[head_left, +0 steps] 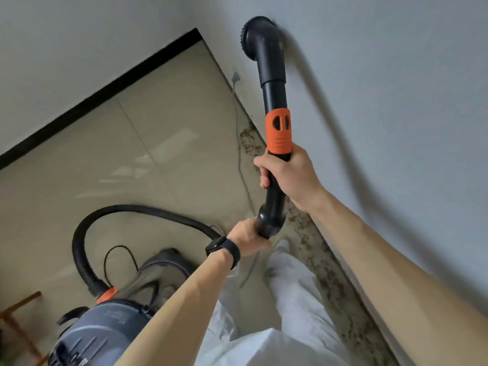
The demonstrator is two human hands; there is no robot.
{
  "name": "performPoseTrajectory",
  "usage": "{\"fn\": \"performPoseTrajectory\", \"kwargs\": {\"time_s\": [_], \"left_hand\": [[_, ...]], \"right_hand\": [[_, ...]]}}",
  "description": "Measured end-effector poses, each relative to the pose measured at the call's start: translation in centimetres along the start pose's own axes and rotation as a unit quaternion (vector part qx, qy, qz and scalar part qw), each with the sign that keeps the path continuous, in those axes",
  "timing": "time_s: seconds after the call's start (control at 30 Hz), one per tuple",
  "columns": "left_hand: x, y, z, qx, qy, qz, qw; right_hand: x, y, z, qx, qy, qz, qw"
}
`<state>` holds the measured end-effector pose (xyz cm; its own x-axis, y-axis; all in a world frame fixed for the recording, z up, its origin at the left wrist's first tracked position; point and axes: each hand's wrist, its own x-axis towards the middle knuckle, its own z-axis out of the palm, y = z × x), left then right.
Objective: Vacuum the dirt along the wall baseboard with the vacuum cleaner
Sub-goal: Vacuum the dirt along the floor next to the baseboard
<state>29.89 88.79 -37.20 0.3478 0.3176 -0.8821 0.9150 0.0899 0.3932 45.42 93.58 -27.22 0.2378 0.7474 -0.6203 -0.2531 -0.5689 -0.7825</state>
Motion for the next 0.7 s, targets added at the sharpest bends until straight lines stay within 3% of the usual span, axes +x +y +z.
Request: {"fn": "performPoseTrajectory", "kwargs": {"time_s": [0.13,0.37,0.57,0.7], "left_hand": [[1.8,0.1,3.3,0.019,-0.046,-0.008,0.999],[5.8,-2.2,8.0,0.020,-0.053,-0.053,0.997],[11.6,-6.8,9.1,0.083,-0.110,-0.021,0.990],[16.7,-12.7,9.7,0.081,-0.053,-0.039,0.995]], "right_hand": [[1.2,3.4,-1.0,-0.034,0.005,0.030,0.999],[3.2,10.7,-2.4,-0.078,0.008,0.054,0.995],[6.7,17.6,-2.1,-0.129,0.026,0.061,0.989],[8.4,24.9,-0.8,-0.184,0.032,0.064,0.980]]}}
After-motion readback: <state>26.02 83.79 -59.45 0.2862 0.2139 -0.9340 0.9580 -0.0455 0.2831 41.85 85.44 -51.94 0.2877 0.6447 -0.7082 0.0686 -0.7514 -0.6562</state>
